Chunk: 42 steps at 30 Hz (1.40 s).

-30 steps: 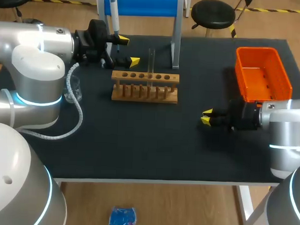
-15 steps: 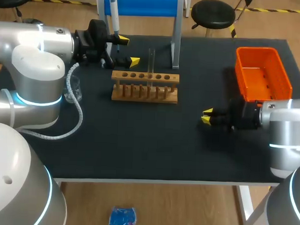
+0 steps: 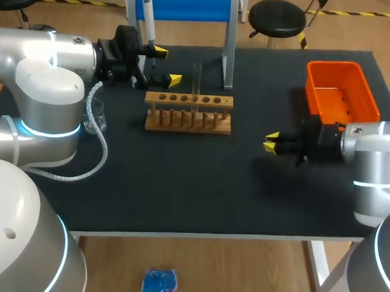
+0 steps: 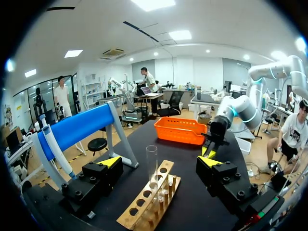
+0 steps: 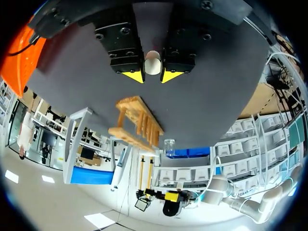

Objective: Invert the test tube, pick up the pipette, mount the tip to pipette, aspirate from beaker and dispense into the tube, eject the tip, return the pipette, and cap with the stopper.

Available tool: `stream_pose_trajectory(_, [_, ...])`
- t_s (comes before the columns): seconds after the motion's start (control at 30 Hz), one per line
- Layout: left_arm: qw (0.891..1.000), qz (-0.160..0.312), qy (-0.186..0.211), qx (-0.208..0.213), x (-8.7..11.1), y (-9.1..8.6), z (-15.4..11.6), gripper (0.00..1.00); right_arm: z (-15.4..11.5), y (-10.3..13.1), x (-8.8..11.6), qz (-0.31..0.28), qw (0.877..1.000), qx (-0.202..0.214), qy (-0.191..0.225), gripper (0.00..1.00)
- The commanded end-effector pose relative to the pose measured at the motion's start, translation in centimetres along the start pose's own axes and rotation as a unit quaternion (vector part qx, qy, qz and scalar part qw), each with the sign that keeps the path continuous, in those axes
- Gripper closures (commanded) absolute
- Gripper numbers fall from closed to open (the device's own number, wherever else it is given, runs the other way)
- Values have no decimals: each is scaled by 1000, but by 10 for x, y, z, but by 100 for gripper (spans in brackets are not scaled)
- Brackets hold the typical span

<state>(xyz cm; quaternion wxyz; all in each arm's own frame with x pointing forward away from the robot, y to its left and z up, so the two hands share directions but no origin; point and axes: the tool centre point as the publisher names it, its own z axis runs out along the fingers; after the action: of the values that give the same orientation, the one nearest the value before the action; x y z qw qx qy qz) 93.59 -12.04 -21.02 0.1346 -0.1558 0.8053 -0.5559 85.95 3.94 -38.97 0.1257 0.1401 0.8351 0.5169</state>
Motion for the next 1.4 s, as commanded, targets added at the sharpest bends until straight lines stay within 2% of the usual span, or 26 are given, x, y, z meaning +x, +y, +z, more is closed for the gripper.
stream_pose_trajectory(0.03, [1000,0,0,1,0,1,0,0,-20,24,5,-2,1000,0,-7,100])
stream_pose_trajectory(0.47, [1000,0,0,1,0,1,0,0,-43,104,5,-23,999,8,-20,100])
stream_pose_trajectory(0.67, [1000,0,0,1,0,1,0,0,-51,133,6,-23,1000,8,-20,100])
stream_pose_trajectory(0.8, [1000,0,0,1,0,1,0,0,-56,148,8,-29,999,-10,-15,100])
stream_pose_trajectory(0.87, [1000,0,0,1,0,1,0,0,-59,154,9,-32,999,-18,-16,100])
stream_pose_trajectory(1.4, [1000,0,0,1,0,1,0,0,-59,154,9,-32,999,-18,-16,100])
